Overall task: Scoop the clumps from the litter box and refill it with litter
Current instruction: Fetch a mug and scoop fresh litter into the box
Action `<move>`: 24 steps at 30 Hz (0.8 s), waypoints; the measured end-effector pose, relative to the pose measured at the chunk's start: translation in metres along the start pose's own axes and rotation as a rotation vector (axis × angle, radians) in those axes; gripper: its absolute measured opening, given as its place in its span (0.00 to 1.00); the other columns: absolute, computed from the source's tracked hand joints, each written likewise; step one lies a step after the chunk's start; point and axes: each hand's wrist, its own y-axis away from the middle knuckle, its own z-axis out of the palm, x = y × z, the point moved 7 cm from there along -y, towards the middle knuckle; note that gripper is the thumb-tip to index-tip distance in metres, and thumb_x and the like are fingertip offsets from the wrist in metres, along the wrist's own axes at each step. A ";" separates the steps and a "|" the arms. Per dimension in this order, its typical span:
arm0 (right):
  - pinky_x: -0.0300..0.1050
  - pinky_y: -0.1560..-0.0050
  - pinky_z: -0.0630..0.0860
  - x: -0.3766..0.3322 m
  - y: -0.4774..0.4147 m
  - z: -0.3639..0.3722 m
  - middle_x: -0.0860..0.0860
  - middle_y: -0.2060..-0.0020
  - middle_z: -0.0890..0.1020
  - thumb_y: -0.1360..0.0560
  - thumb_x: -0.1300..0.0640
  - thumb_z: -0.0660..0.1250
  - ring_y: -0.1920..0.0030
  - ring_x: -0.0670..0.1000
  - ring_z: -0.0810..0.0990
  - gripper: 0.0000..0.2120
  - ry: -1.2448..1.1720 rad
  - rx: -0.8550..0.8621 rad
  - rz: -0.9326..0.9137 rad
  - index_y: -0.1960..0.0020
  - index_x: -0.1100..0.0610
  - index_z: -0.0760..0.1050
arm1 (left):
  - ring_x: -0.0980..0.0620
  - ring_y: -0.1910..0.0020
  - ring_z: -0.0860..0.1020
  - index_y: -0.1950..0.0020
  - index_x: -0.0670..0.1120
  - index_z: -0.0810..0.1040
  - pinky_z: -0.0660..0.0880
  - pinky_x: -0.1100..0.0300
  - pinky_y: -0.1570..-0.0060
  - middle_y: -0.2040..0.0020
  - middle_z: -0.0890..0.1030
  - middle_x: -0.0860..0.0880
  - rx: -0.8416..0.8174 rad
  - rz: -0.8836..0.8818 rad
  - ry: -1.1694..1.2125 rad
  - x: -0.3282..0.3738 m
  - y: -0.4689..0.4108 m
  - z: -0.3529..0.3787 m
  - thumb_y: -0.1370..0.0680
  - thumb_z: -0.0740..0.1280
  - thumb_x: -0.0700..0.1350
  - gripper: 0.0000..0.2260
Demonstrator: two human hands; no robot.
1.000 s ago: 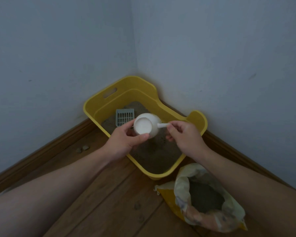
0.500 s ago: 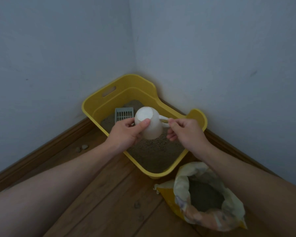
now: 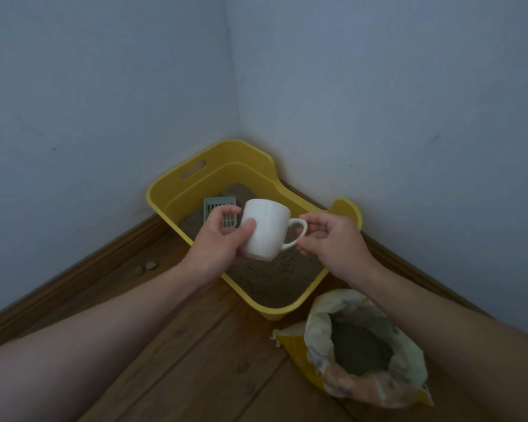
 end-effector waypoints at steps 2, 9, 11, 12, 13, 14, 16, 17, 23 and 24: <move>0.43 0.54 0.84 -0.001 0.004 -0.006 0.51 0.56 0.86 0.27 0.66 0.73 0.57 0.48 0.86 0.15 0.039 0.030 -0.019 0.41 0.55 0.80 | 0.49 0.49 0.82 0.31 0.53 0.67 0.79 0.62 0.62 0.44 0.81 0.47 -0.051 0.015 0.032 0.003 0.003 0.001 0.26 0.73 0.44 0.26; 0.41 0.52 0.82 -0.009 0.028 -0.016 0.47 0.57 0.87 0.27 0.65 0.74 0.54 0.45 0.85 0.09 0.066 0.005 -0.115 0.51 0.52 0.84 | 0.57 0.40 0.79 0.36 0.49 0.74 0.79 0.58 0.45 0.41 0.81 0.53 -0.188 0.134 -0.079 0.009 0.020 0.009 0.37 0.77 0.28 0.33; 0.39 0.53 0.81 -0.012 0.032 -0.017 0.47 0.57 0.87 0.27 0.65 0.74 0.54 0.45 0.85 0.09 0.077 0.006 -0.130 0.52 0.52 0.84 | 0.57 0.40 0.79 0.37 0.49 0.73 0.79 0.55 0.44 0.41 0.80 0.53 -0.184 0.157 -0.103 0.008 0.025 0.009 0.38 0.77 0.26 0.34; 0.39 0.54 0.81 -0.014 0.034 -0.017 0.47 0.58 0.87 0.27 0.65 0.74 0.54 0.45 0.85 0.10 0.068 0.007 -0.136 0.53 0.51 0.84 | 0.56 0.40 0.78 0.38 0.49 0.73 0.79 0.54 0.44 0.41 0.80 0.53 -0.181 0.170 -0.112 0.008 0.027 0.009 0.38 0.77 0.26 0.34; 0.38 0.53 0.81 -0.016 0.036 -0.017 0.47 0.58 0.87 0.28 0.66 0.74 0.55 0.46 0.85 0.10 0.056 0.006 -0.140 0.53 0.52 0.84 | 0.56 0.40 0.78 0.38 0.49 0.73 0.79 0.53 0.44 0.41 0.79 0.53 -0.179 0.185 -0.126 0.008 0.029 0.008 0.38 0.77 0.26 0.34; 0.38 0.53 0.81 -0.018 0.039 -0.017 0.48 0.58 0.87 0.28 0.66 0.74 0.55 0.46 0.85 0.10 0.042 0.002 -0.146 0.53 0.52 0.85 | 0.55 0.39 0.78 0.38 0.50 0.72 0.79 0.53 0.44 0.41 0.79 0.53 -0.179 0.200 -0.134 0.009 0.031 0.007 0.38 0.77 0.26 0.35; 0.39 0.52 0.81 -0.023 0.041 -0.017 0.49 0.57 0.87 0.28 0.66 0.74 0.54 0.47 0.85 0.10 0.037 -0.007 -0.167 0.52 0.53 0.85 | 0.54 0.39 0.78 0.38 0.50 0.72 0.79 0.54 0.45 0.41 0.79 0.53 -0.183 0.227 -0.132 0.013 0.033 0.006 0.38 0.77 0.26 0.35; 0.40 0.52 0.81 -0.026 0.042 -0.018 0.48 0.57 0.87 0.28 0.66 0.74 0.54 0.47 0.85 0.10 0.051 -0.013 -0.178 0.51 0.52 0.85 | 0.54 0.39 0.78 0.38 0.50 0.72 0.79 0.55 0.46 0.40 0.79 0.52 -0.185 0.239 -0.127 0.015 0.034 0.006 0.38 0.77 0.25 0.35; 0.40 0.53 0.81 -0.043 0.041 -0.024 0.45 0.57 0.87 0.27 0.64 0.74 0.55 0.45 0.84 0.11 0.093 -0.018 -0.218 0.51 0.48 0.84 | 0.55 0.39 0.78 0.39 0.52 0.72 0.78 0.60 0.46 0.41 0.79 0.53 -0.175 0.282 -0.125 0.030 0.040 0.004 0.38 0.77 0.26 0.35; 0.38 0.54 0.81 -0.048 0.042 -0.025 0.45 0.58 0.86 0.27 0.63 0.73 0.55 0.44 0.84 0.11 0.102 -0.023 -0.213 0.51 0.48 0.84 | 0.54 0.38 0.77 0.40 0.53 0.72 0.78 0.58 0.45 0.41 0.79 0.53 -0.176 0.281 -0.127 0.035 0.041 0.002 0.38 0.77 0.27 0.35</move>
